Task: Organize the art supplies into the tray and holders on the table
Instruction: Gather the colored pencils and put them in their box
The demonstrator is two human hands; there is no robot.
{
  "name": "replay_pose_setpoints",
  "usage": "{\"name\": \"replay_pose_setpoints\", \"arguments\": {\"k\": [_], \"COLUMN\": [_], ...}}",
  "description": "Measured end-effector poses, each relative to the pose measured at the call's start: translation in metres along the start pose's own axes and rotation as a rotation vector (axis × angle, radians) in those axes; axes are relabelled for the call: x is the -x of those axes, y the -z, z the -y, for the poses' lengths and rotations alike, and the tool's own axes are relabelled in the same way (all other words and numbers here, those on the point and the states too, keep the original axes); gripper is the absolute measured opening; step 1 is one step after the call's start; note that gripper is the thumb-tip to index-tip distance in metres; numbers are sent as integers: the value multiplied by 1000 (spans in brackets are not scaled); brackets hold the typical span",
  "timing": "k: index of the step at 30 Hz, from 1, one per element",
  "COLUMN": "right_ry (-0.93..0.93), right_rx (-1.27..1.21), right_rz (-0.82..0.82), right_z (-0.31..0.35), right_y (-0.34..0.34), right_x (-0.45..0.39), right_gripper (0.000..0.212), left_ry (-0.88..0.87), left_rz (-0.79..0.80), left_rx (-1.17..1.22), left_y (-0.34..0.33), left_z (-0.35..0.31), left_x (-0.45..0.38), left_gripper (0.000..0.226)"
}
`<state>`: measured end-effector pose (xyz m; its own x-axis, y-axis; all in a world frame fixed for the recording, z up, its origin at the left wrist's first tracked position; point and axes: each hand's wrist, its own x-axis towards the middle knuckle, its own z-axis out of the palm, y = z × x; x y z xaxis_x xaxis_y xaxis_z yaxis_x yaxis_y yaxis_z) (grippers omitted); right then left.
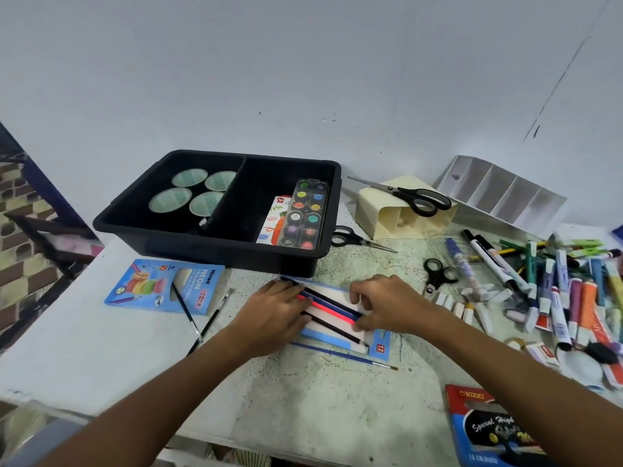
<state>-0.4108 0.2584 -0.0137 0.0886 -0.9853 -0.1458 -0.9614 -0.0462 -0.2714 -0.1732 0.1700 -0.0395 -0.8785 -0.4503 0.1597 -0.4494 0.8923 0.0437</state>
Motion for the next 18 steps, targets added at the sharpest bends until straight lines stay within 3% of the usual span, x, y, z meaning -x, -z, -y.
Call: {"name": "replay_pose_setpoints", "arguments": {"k": [5,10,18], "right_ry": [-69,-72,-225], "right_rx": [-156,-94,-115], "right_rz": [-11,-5,-25], "right_z": [-2,1,4], "right_y": [4,3,0], "right_x": [1,2,-2], "right_gripper": [28,50,64], "left_ry": [13,-3,64], "left_rz": [-17,64,-89], "left_rx": [34,129,165], "left_y": [3,1,-6], "left_z": [-3,2,1], "left_x": [-13,-31,-38], "left_gripper": [43,55,34]}}
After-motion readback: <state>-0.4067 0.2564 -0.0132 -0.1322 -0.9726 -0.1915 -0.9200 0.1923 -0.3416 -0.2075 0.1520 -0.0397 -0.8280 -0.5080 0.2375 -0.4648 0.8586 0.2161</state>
